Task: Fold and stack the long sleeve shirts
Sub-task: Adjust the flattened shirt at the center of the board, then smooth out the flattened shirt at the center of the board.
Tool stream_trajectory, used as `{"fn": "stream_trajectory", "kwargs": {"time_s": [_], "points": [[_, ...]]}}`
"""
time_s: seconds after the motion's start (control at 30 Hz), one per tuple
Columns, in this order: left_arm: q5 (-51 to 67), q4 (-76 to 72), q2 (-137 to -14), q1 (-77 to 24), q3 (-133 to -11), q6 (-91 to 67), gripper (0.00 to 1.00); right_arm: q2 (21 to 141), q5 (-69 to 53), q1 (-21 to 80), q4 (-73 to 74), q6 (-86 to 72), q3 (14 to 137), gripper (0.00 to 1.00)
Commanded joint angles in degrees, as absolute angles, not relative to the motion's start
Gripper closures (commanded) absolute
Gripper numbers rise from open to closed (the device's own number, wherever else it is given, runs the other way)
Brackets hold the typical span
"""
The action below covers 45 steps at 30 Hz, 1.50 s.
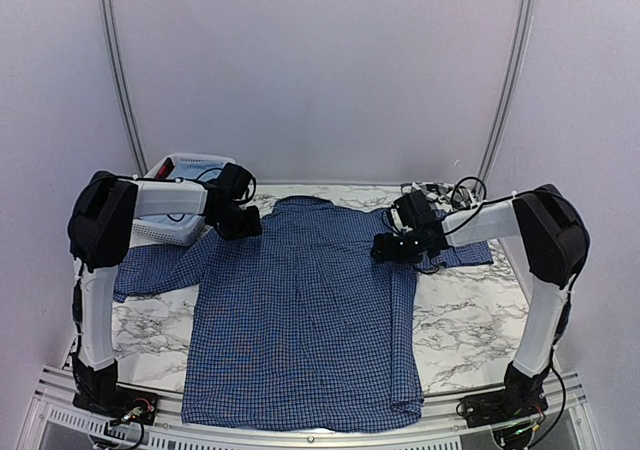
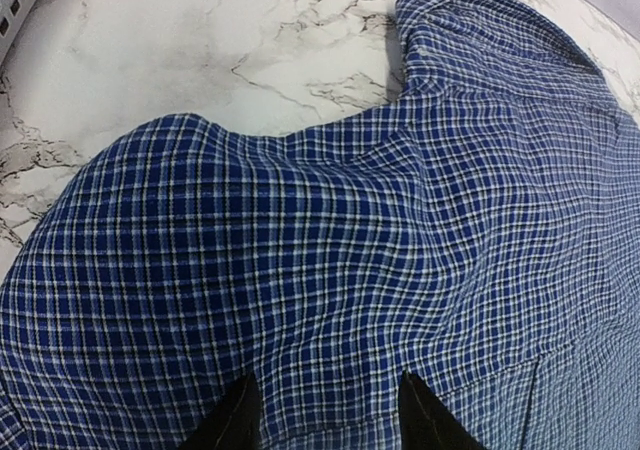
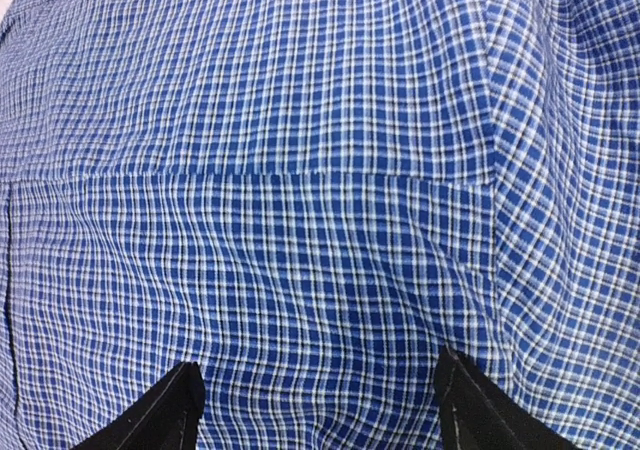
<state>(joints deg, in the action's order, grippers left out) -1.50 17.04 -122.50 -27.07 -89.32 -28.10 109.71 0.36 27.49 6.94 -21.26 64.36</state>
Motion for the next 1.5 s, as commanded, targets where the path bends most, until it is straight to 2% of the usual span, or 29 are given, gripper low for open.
{"fn": "stream_trajectory", "kwargs": {"time_s": [0.0, 0.23, 0.37, 0.6, 0.73, 0.87, 1.13, 1.47], "points": [[-3.53, 17.73, -126.61, -26.10, -91.47, -29.15, 0.52, 106.08, 2.81, 30.94, 12.80, -19.23, 66.43, 0.22], [-2.23, 18.36, -131.54, -23.83, -94.98, -28.39, 0.52, 92.70, 4.92, 35.52, 15.19, -23.93, 56.83, 0.21], [-0.50, 19.17, -134.35, -23.48, -99.03, -26.96, 0.52, 82.52, 4.08, 36.77, 15.83, -28.83, 48.07, 0.24], [0.83, 20.53, -130.60, -26.02, -105.27, -24.53, 0.44, 64.86, 3.96, 42.70, 22.72, -37.77, 36.74, 0.44], [0.36, 21.15, -124.83, -28.43, -104.42, -24.74, 0.42, 55.85, 2.75, 50.19, 25.29, -45.30, 31.65, 0.54], [-2.65, 21.64, -117.85, -32.23, -100.40, -25.76, 0.41, 51.42, 4.76, 60.00, 29.57, -53.07, 29.29, 0.61], [-8.79, 21.62, -101.26, -39.43, -83.61, -30.56, 0.41, 46.33, 5.92, 73.03, 33.68, -64.84, 25.91, 0.65], [-14.69, 20.82, -86.42, -47.91, -65.32, -39.87, 0.41, 49.48, 7.15, 80.44, 28.81, -71.78, 22.58, 0.65]]}}
